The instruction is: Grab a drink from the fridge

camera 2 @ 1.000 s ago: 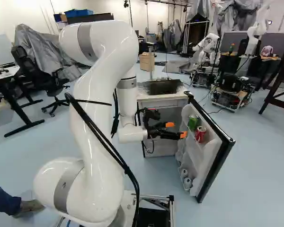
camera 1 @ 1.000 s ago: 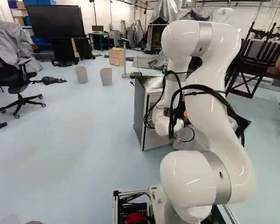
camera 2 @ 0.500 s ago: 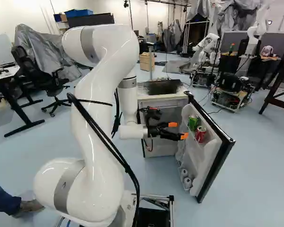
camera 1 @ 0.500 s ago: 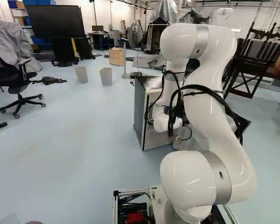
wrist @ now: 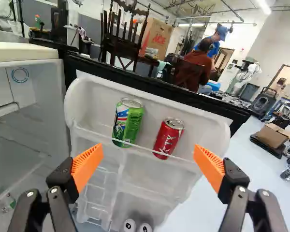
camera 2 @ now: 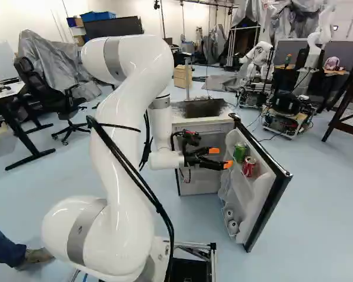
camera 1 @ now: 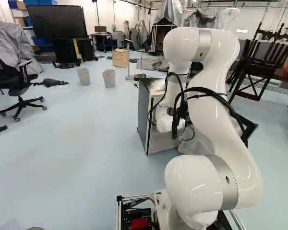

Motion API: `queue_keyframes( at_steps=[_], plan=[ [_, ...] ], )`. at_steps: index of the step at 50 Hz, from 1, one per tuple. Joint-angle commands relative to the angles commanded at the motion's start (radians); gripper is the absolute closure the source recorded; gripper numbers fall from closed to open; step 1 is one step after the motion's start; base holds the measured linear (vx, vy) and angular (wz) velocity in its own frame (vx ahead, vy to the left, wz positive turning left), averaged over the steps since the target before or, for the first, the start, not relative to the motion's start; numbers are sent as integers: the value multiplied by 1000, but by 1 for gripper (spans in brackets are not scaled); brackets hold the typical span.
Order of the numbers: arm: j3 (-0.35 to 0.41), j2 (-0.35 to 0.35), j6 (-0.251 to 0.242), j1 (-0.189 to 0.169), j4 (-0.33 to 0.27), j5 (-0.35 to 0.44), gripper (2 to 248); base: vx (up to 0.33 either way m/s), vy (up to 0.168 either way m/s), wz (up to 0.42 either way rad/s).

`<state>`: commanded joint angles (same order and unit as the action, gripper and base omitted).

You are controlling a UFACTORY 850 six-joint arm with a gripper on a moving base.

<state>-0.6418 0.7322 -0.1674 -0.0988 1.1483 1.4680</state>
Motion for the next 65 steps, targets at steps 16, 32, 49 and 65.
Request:
queue_keyframes(
  at_steps=[16,32,49,65],
  plan=[
    [-47,22,0,4,0,0,3,0,0,0],
    [-94,44,0,8,0,0,3,0,0,0],
    [-143,68,0,8,0,0,3,0,0,0],
    [-173,82,0,-45,0,0,3,0,0,0]
  ],
)
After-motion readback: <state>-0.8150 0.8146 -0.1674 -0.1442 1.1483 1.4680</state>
